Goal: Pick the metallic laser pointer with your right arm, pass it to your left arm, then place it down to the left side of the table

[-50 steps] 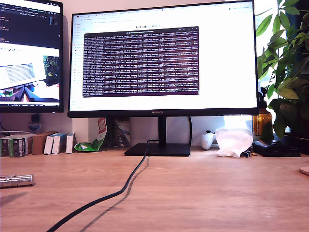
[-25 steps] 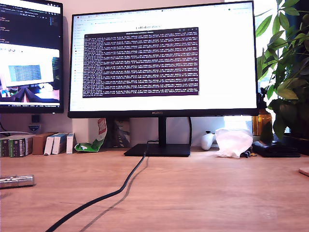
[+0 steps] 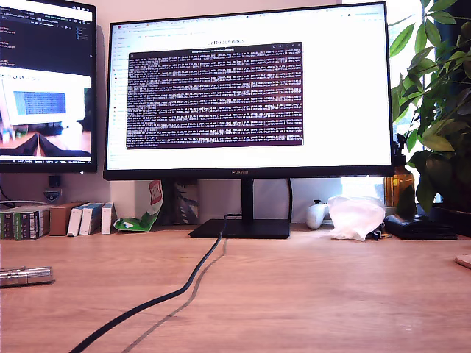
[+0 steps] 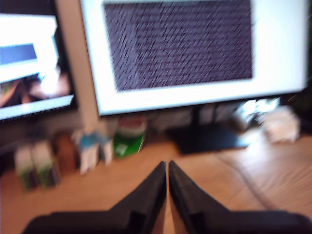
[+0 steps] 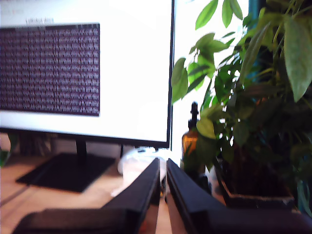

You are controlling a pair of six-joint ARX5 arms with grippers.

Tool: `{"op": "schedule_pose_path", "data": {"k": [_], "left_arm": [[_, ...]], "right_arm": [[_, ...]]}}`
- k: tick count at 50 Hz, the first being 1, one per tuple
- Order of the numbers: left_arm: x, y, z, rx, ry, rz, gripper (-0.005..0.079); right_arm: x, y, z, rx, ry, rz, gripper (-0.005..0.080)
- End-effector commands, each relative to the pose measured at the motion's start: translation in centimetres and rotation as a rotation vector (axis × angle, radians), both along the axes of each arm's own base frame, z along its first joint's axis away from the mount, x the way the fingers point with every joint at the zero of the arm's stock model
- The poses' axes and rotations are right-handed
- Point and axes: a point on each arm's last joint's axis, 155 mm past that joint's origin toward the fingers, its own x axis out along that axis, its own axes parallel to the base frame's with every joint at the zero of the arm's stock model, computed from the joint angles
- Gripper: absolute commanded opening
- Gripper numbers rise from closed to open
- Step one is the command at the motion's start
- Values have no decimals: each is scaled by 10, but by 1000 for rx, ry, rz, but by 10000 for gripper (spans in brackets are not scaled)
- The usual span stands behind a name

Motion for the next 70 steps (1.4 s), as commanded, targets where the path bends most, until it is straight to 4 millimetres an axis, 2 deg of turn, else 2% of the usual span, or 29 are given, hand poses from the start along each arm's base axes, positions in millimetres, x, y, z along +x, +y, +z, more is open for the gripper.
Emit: {"op": "schedule_pose_path", "data": {"k": [1, 6, 13, 22, 30, 38, 70], "left_arm": [[2, 3, -9, 10, 8, 15, -19], [5, 9, -23, 8, 50, 49, -19], [8, 26, -45, 13, 126, 145, -19], [6, 36, -72, -12, 229, 207, -19], [6, 41, -73, -17, 233, 235, -19], [6, 36, -72, -42, 237, 209, -19], [6, 38, -72, -44, 237, 217, -19]], "right_arm": [[2, -2, -11, -2, 22, -15, -11], [3, -4, -20, 0, 43, -22, -11], [6, -10, -46, -7, 112, -55, -11], [6, -12, -61, -32, 174, -65, -11], [3, -12, -84, -29, 267, -63, -11], [3, -17, -84, -11, 267, -91, -11], [3, -17, -83, -11, 266, -90, -11]]}}
